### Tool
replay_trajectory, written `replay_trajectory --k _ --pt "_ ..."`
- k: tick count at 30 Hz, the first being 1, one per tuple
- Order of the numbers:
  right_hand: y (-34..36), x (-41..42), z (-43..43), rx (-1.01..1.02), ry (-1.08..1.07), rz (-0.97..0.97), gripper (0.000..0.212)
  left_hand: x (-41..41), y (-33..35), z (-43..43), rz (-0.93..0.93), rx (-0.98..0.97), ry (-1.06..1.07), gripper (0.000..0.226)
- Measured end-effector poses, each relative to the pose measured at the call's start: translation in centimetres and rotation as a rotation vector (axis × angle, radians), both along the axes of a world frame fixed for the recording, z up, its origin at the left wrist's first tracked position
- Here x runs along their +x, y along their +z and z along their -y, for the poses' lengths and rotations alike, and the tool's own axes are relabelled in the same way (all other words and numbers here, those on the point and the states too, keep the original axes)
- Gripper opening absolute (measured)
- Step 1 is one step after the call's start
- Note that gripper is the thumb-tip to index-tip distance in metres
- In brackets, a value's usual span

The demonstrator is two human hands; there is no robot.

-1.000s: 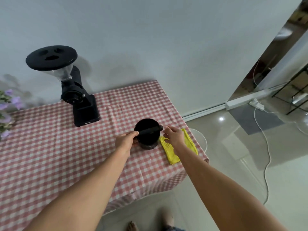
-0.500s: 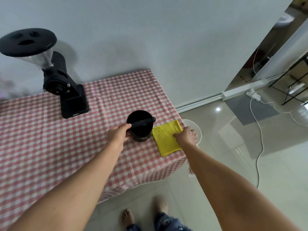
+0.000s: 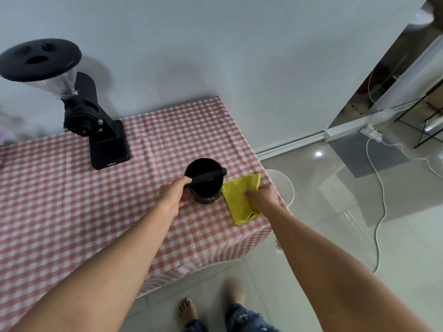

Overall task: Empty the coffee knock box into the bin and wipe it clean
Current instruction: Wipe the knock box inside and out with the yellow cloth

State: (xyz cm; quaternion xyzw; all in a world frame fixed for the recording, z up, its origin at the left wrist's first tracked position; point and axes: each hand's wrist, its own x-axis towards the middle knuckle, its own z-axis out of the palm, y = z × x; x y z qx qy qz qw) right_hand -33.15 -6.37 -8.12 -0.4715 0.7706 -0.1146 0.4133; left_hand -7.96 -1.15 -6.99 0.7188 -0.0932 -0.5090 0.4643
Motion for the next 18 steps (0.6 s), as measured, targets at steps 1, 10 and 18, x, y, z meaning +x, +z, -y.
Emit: replay_trajectory --k 1,10,18 --pt "0.2 0.2 0.0 0.008 -0.009 0.053 0.037 0.0 0.1 0.2 -0.002 0.012 -0.014 0.023" --pt "1.9 2.3 1.7 0.022 -0.165 0.361 0.025 0.7 0.1 0.9 0.043 0.052 -0.068 0.044" --pt "5.3 5.1 2.5 -0.017 -0.309 0.761 0.023 1.9 1.5 1.6 -0.091 -0.017 -0.035 0.023"
